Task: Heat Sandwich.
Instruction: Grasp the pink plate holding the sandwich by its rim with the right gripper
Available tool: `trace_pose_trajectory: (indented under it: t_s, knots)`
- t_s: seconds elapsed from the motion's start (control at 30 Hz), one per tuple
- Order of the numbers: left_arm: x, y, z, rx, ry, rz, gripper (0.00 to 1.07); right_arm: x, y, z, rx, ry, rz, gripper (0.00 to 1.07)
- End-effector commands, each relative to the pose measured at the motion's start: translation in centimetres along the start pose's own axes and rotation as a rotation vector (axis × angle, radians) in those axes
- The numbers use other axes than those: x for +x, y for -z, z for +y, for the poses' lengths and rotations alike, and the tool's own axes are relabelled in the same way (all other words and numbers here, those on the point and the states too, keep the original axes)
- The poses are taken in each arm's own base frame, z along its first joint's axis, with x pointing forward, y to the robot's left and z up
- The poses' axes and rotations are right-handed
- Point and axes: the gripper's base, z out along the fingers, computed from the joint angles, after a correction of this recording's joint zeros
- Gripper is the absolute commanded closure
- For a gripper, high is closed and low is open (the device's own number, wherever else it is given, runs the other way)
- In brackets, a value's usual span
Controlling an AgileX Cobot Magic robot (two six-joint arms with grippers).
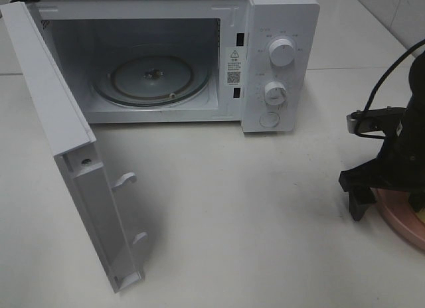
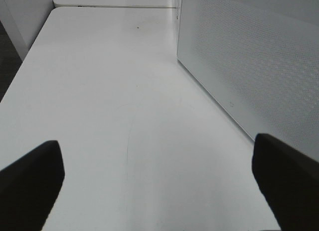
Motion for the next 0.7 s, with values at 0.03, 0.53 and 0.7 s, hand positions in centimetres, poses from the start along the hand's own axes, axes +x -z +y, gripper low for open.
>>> trace_pose_trajectory:
  t_s: [0.03,0.53,0.7]
  knots:
    - [0.2,0.29,-0.09,0.01,0.003,-0.028,0.1,-0.34,-0.59,-0.11,-0.001,-0.011,-0.006,0.2]
    - [0.2,0.29,-0.09,0.01,0.003,-0.028,0.1,-0.35,-0.93,-0.11,0.002,-0.007,0.005,0.36]
    - [0.2,0.29,-0.09,0.01,0.003,-0.028,0.1,-0.32,-0.93,-0.14,0.006,-0.004,0.008,0.53]
